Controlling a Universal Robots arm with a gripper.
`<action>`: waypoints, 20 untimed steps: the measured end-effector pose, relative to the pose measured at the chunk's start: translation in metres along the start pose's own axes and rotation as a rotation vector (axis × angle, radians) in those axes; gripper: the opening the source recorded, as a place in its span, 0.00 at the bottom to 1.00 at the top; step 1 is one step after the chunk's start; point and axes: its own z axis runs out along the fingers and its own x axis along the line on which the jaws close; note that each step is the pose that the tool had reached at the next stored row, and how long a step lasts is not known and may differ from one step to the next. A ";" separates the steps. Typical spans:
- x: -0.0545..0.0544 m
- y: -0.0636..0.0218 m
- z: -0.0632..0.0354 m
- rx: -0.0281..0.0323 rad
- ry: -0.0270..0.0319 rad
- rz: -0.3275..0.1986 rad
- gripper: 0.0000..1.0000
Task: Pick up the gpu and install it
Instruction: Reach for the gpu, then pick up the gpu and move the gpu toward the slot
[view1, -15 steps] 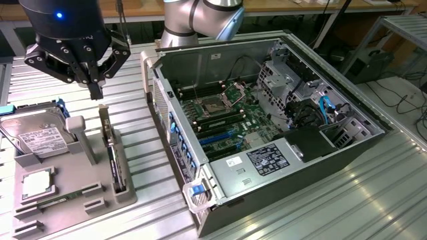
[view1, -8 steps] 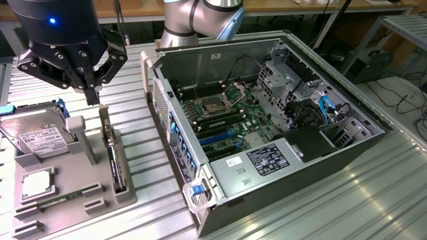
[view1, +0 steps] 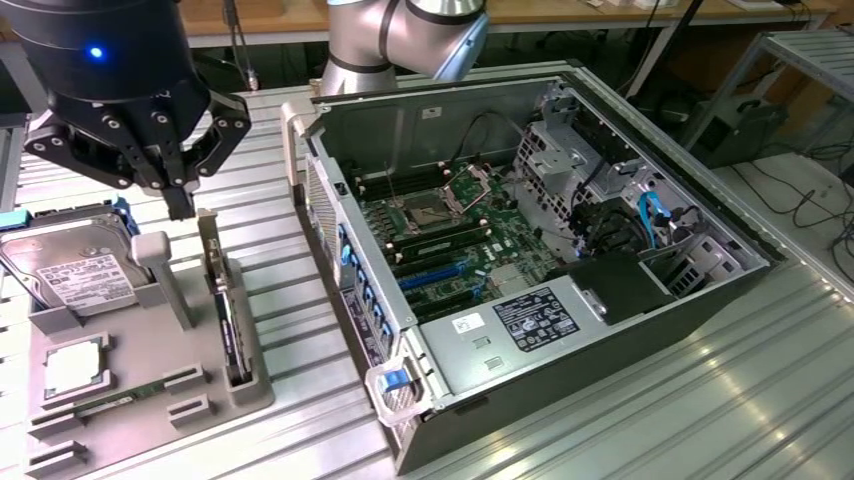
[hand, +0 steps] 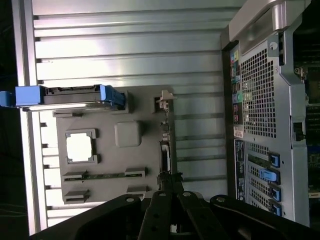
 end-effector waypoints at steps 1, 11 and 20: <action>0.000 -0.0003 0.0000 0.0000 0.0000 0.000 0.11; 0.000 -0.0033 -0.0001 0.0000 0.0000 0.000 0.11; 0.000 -0.0062 -0.0003 0.0000 0.0000 0.000 0.11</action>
